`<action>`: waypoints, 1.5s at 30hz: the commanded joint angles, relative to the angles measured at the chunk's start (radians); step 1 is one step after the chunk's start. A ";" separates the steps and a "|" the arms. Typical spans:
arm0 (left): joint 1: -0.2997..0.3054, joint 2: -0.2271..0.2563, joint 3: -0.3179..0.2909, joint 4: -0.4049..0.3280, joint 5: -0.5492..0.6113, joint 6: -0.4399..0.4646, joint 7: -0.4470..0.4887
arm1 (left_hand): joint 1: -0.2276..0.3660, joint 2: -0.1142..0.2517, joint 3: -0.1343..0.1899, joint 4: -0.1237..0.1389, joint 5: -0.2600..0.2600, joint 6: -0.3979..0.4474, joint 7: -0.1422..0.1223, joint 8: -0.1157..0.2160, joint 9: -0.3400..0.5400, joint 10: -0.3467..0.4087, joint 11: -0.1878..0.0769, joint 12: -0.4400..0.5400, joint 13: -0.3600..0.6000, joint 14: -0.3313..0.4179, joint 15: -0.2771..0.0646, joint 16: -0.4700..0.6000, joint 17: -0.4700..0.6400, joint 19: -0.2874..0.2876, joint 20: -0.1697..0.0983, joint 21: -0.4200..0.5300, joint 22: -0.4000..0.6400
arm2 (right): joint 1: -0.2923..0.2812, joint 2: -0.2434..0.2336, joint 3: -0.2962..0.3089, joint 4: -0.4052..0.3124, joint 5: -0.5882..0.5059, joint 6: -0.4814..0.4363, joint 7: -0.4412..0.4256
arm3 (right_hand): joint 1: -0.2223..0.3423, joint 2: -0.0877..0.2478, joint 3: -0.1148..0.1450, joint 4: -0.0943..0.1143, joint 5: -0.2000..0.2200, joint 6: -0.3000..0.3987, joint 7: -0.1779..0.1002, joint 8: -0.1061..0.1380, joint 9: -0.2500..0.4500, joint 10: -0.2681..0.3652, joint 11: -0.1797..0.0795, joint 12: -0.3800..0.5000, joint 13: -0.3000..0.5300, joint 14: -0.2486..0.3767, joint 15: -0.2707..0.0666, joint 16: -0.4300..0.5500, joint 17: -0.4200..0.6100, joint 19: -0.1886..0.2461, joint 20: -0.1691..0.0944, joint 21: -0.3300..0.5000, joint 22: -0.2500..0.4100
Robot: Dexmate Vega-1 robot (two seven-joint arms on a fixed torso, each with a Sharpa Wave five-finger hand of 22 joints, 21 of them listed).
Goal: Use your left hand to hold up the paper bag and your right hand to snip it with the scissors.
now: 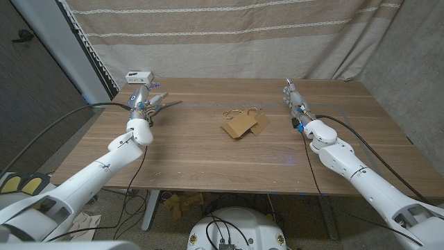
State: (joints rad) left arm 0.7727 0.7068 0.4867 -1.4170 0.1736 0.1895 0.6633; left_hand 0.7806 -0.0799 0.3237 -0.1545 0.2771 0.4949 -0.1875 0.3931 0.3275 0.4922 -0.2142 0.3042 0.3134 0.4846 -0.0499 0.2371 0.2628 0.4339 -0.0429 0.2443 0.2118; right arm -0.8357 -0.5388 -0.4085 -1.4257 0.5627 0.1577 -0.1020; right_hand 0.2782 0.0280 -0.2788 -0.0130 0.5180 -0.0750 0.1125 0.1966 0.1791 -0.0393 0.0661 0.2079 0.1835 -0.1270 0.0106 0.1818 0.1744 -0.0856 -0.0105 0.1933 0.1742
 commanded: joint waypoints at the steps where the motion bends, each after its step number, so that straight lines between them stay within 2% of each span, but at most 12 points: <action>1: -0.034 0.004 0.041 0.037 0.056 0.053 0.009 | -0.004 -0.017 -0.005 0.004 -0.004 -0.006 0.001 0.011 0.008 0.010 0.000 0.011 0.007 0.008 -0.168 0.002 0.006 0.006 -0.151 0.005 0.004 | -0.008 0.001 0.001 -0.009 -0.003 -0.001 -0.010 | -0.003 0.008 -0.007 0.000 0.005 -0.003 -0.002 0.000 0.005 -0.003 -0.002 0.005 0.002 -0.004 -0.003 0.001 0.003 -0.003 0.001 0.002 0.005; 3: -0.043 -0.003 0.051 0.058 0.069 0.052 0.025 | -0.025 -0.035 -0.018 0.013 -0.007 -0.010 0.002 0.019 0.018 0.012 0.001 0.017 0.016 0.004 -0.167 -0.002 0.011 0.005 -0.151 0.006 0.005 | -0.007 0.003 0.000 -0.006 -0.009 0.003 -0.014 | -0.003 0.008 -0.007 0.000 0.005 -0.003 -0.002 0.000 0.005 -0.003 -0.002 0.005 0.002 -0.004 -0.001 0.001 0.003 -0.003 0.002 0.002 0.005; 7: -0.064 -0.017 0.073 0.100 0.092 0.044 0.046 | -0.032 -0.035 -0.022 0.017 -0.007 -0.003 0.007 0.028 0.025 0.013 0.001 0.020 0.022 0.005 -0.169 -0.003 0.015 0.013 -0.155 0.011 0.007 | -0.003 0.008 0.001 0.001 -0.002 0.003 -0.010 | -0.002 0.010 -0.007 0.000 0.005 0.002 -0.008 0.002 0.005 0.004 -0.018 0.008 0.002 0.003 -0.012 0.003 0.003 0.003 -0.002 0.004 0.005; 13: -0.073 -0.034 0.085 0.117 0.103 0.066 0.077 | -0.037 -0.039 -0.026 0.018 -0.007 -0.013 0.014 0.030 0.030 0.016 0.001 0.024 0.027 0.007 -0.169 -0.004 0.018 0.021 -0.159 0.016 0.010 | 0.001 0.008 0.001 0.005 0.002 0.003 -0.003 | 0.001 0.012 -0.007 -0.001 0.006 0.000 -0.008 0.001 0.005 0.003 -0.019 0.007 0.002 0.000 -0.013 0.002 0.003 0.002 -0.003 0.004 0.005; 17: -0.077 -0.037 0.095 0.119 0.112 0.097 0.079 | -0.083 -0.066 -0.057 0.033 -0.006 -0.035 0.018 0.035 0.045 0.001 0.002 0.026 0.042 -0.002 -0.166 -0.012 0.028 0.020 -0.158 0.021 0.015 | 0.001 0.007 -0.002 0.012 -0.002 0.011 0.003 | 0.002 0.013 -0.006 -0.002 0.006 0.000 -0.009 0.001 0.005 0.003 -0.019 0.007 0.002 -0.001 -0.013 0.001 0.003 0.001 -0.003 0.003 0.005; 25: -0.086 -0.030 0.118 0.118 0.131 0.122 0.070 | -0.080 -0.058 -0.060 0.031 0.002 -0.012 0.024 0.056 0.057 0.004 0.000 0.031 0.051 -0.001 -0.172 -0.014 0.032 0.027 -0.165 0.027 0.019 | -0.003 0.006 0.003 0.008 0.005 0.007 0.002 | 0.004 0.014 -0.006 -0.002 0.007 -0.002 -0.009 0.000 0.005 0.001 -0.018 0.006 0.002 -0.003 -0.013 0.000 0.003 0.000 -0.001 0.003 0.005; 30: -0.098 -0.021 0.132 0.108 0.136 0.161 0.028 | -0.070 -0.052 -0.058 0.027 0.006 -0.037 0.023 0.051 0.062 0.000 0.001 0.031 0.055 0.003 -0.171 -0.014 0.036 0.021 -0.163 0.027 0.021 | -0.002 0.004 0.002 0.010 0.002 0.011 0.006 | 0.005 0.015 -0.006 -0.003 0.007 -0.002 -0.009 0.000 0.005 0.000 -0.018 0.006 0.002 -0.004 -0.014 0.000 0.003 -0.001 -0.001 0.003 0.005; 35: -0.116 -0.016 0.151 0.130 0.143 0.147 0.004 | -0.072 -0.053 -0.061 0.027 0.008 -0.073 0.026 0.041 0.067 -0.009 0.003 0.030 0.060 0.001 -0.169 -0.016 0.039 0.015 -0.160 0.027 0.023 | -0.004 0.004 0.003 0.010 0.006 0.011 0.006 | 0.006 0.015 -0.006 -0.003 0.007 -0.002 -0.009 0.000 0.005 -0.001 -0.016 0.006 0.002 -0.005 -0.014 0.000 0.003 -0.001 0.000 0.002 0.005; 36: -0.119 -0.014 0.154 0.136 0.142 0.133 0.000 | -0.068 -0.044 -0.057 0.027 0.010 -0.078 0.024 0.041 0.068 -0.010 0.002 0.031 0.061 0.000 -0.171 -0.017 0.040 0.015 -0.161 0.028 0.024 | -0.005 0.004 0.004 0.010 0.006 0.011 0.006 | 0.006 0.015 -0.006 -0.003 0.007 -0.002 -0.009 0.000 0.005 -0.001 -0.016 0.005 0.002 -0.005 -0.014 0.000 0.003 -0.001 0.000 0.002 0.005; 37: -0.122 -0.016 0.155 0.142 0.142 0.129 0.001 | -0.043 -0.011 -0.038 0.023 0.013 -0.076 0.020 0.045 0.072 -0.013 0.001 0.033 0.066 -0.003 -0.173 -0.019 0.044 0.013 -0.157 0.030 0.027 | -0.006 0.004 0.004 0.007 0.007 0.009 0.004 | 0.006 0.016 -0.005 -0.003 0.007 -0.002 -0.009 0.000 0.005 -0.001 -0.016 0.005 0.002 -0.005 -0.014 0.000 0.003 -0.001 0.000 0.002 0.005; 39: -0.127 -0.016 0.160 0.148 0.142 0.127 -0.009 | 0.018 0.023 -0.003 0.001 0.005 -0.082 0.021 0.051 0.080 -0.015 0.002 0.038 0.075 0.008 -0.172 -0.018 0.051 0.017 -0.159 0.041 0.033 | -0.008 0.003 0.004 0.008 0.006 0.014 0.006 | 0.007 0.016 -0.005 -0.003 0.008 -0.002 -0.009 0.000 0.005 -0.002 -0.016 0.005 0.002 -0.005 -0.014 0.000 0.003 -0.001 0.000 0.002 0.005; 45: -0.138 -0.019 0.171 0.161 0.147 0.128 -0.017 | 0.044 0.012 0.007 -0.007 -0.005 -0.060 0.052 0.065 0.085 -0.024 0.002 0.038 0.083 0.022 -0.170 -0.018 0.056 0.050 -0.158 0.059 0.035 | -0.017 0.003 0.009 0.002 0.010 0.016 -0.001 | 0.007 0.016 -0.005 -0.004 0.008 -0.002 -0.009 0.000 0.005 -0.002 -0.017 0.005 0.002 -0.005 -0.014 0.000 0.003 -0.002 0.000 0.002 0.005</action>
State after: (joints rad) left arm 0.6585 0.6881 0.6318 -1.2817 0.3083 0.3234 0.6844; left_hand 0.8142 -0.0604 0.3239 -0.1626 0.2771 0.4236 -0.1497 0.4480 0.4078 0.4720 -0.2125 0.3370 0.3923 0.4944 -0.0440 0.2244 0.3136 0.4679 -0.0483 0.2931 0.2444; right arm -0.8386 -0.5337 -0.4058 -1.4173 0.5685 0.1685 -0.0982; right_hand 0.2821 0.0319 -0.2788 -0.0129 0.5219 -0.0734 0.1033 0.1966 0.1790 -0.0360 0.0445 0.2079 0.1835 -0.1253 0.0015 0.1818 0.1743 -0.0857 -0.0105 0.1933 0.1742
